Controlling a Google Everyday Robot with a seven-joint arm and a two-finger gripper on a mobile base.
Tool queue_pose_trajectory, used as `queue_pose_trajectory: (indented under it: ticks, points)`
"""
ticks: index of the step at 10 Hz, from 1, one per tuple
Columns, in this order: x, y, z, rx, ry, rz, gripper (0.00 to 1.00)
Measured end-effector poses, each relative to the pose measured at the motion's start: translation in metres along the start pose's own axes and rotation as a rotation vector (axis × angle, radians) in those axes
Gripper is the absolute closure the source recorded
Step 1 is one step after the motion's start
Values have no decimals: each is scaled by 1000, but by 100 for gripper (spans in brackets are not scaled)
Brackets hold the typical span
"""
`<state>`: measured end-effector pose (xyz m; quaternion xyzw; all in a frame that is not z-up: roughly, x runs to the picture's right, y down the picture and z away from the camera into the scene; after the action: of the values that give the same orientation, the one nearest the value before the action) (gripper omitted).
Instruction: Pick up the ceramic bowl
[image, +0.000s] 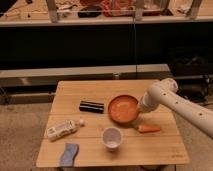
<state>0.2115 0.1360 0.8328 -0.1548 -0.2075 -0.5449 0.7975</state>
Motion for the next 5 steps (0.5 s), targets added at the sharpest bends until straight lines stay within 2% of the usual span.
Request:
queue_pose_trajectory:
  ticks: [5]
  points:
    - [0, -7, -8, 1, -1, -26, 99]
